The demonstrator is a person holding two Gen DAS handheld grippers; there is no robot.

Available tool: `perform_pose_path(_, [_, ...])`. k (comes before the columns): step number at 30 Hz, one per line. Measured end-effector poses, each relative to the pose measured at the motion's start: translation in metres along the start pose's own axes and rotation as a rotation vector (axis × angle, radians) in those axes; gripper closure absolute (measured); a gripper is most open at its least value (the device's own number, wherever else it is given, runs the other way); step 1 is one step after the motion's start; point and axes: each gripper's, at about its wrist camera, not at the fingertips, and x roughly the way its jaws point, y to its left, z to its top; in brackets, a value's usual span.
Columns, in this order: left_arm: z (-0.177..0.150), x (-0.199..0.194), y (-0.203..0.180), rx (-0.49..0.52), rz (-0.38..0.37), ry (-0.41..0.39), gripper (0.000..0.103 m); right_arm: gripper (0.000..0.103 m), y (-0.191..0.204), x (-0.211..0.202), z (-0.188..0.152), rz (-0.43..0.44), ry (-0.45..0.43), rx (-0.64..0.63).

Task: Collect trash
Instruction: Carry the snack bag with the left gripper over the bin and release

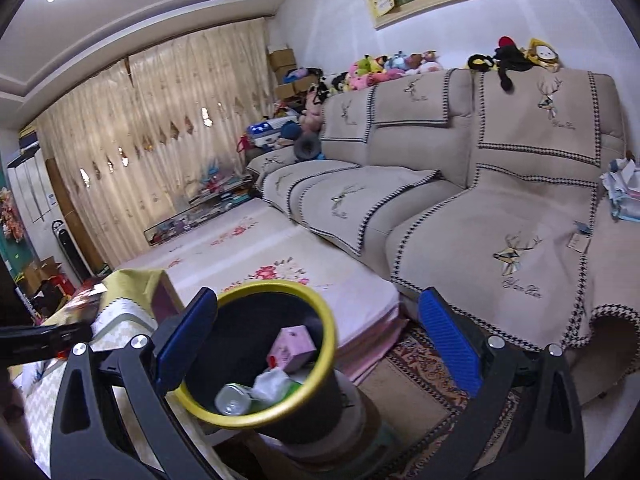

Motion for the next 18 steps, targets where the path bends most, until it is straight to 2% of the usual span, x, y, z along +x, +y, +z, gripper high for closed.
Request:
perform_pose_path(4, [0.022,0.05,-0.031,0.03,-0.041,0.064,0.057,0.007,-0.017,0.003,0.0,-0.023,0.013,0.029])
perform_pose_path(8, [0.033,0.092,-0.043,0.028,-0.059,0.117,0.055,0.007,-0.031,0.003,0.002,-0.046,0.011,0.05])
perform_pose_path(11, [0.033,0.112,-0.048,0.028,-0.052,0.132,0.046,0.007,-0.036,0.004,0.001,-0.057,0.014,0.057])
perform_pose_path(13, [0.034,0.121,-0.048,0.024,-0.051,0.136,0.03,0.007,-0.037,0.005,0.001,-0.059,0.019,0.06])
perform_pose_path(18, [0.029,0.124,-0.036,-0.021,-0.08,0.158,0.024,0.007,-0.03,0.006,-0.002,-0.047,0.033,0.047])
